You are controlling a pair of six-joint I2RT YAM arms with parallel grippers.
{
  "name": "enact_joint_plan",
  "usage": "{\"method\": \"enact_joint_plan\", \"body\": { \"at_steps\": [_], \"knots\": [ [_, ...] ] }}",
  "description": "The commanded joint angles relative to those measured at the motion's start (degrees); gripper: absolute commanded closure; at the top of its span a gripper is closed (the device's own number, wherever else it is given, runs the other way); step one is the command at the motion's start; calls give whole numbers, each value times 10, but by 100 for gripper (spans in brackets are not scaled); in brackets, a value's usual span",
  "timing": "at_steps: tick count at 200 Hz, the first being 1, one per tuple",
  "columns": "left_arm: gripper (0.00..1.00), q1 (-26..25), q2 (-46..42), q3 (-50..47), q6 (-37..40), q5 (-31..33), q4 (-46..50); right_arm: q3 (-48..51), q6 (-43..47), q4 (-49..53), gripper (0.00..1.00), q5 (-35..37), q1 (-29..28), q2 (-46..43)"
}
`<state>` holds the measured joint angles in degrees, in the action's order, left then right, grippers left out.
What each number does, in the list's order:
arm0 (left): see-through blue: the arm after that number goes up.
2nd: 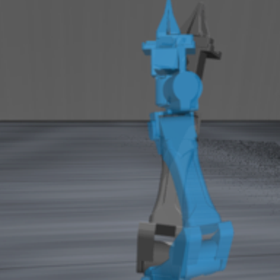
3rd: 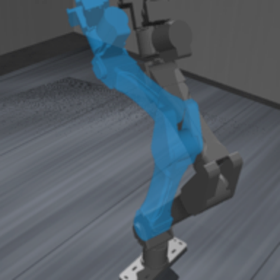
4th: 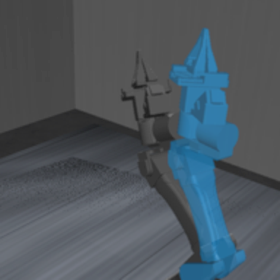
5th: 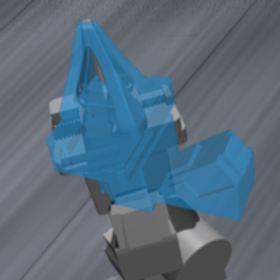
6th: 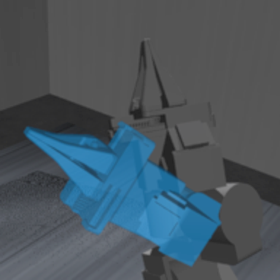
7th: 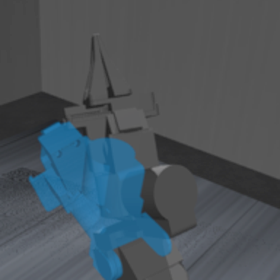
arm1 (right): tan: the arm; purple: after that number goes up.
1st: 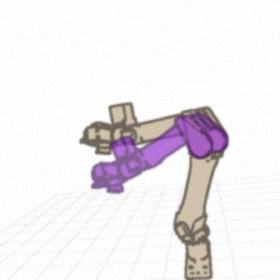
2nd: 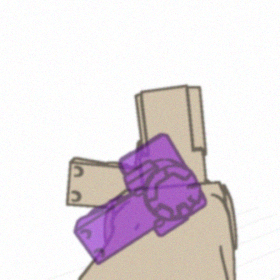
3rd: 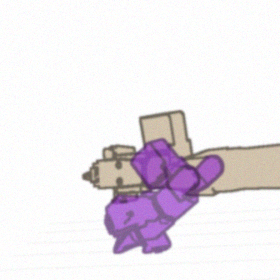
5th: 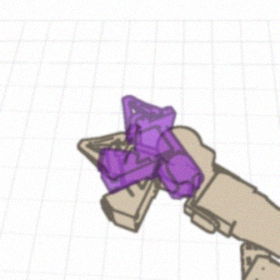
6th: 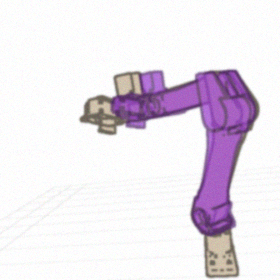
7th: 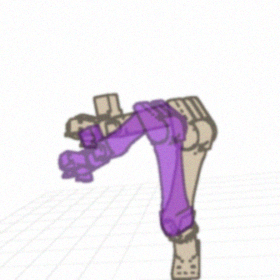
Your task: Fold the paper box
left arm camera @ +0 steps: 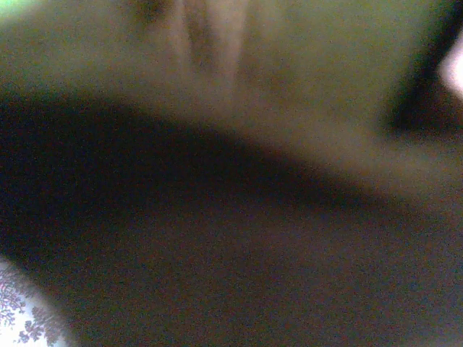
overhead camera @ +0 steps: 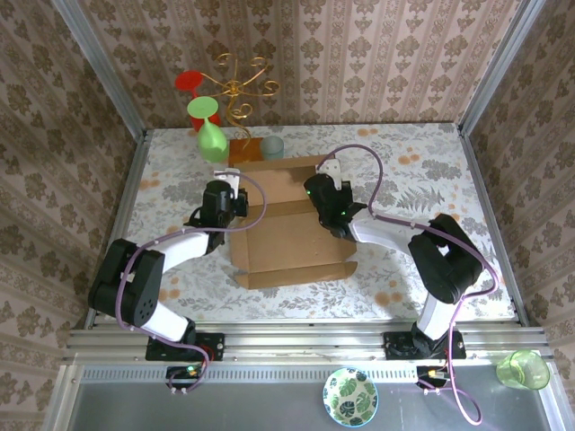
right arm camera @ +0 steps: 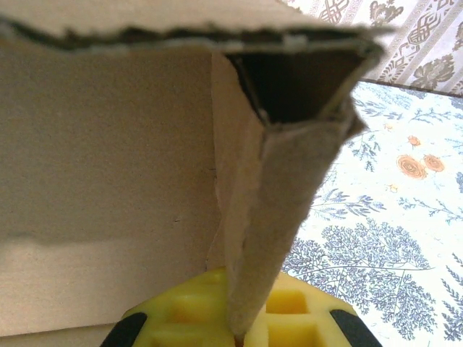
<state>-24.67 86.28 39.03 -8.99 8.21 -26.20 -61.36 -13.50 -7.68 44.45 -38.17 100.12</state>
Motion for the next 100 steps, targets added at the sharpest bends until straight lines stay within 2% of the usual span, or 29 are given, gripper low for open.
{"method": "enact_joint_plan", "body": {
  "at_steps": [1,41,71,100],
  "knots": [
    [100,-1,-18,-9,-11,2,-8,1,-13,8,100,44,-5,-19],
    [100,3,-7,-22,-6,3,-28,24,-23,14,100,43,-9,-37],
    [100,9,7,-46,7,-32,-84,58,11,-53,100,24,-16,-37],
    [94,20,20,-56,7,-58,-115,90,47,-120,100,1,-15,-37]
  ]
}}
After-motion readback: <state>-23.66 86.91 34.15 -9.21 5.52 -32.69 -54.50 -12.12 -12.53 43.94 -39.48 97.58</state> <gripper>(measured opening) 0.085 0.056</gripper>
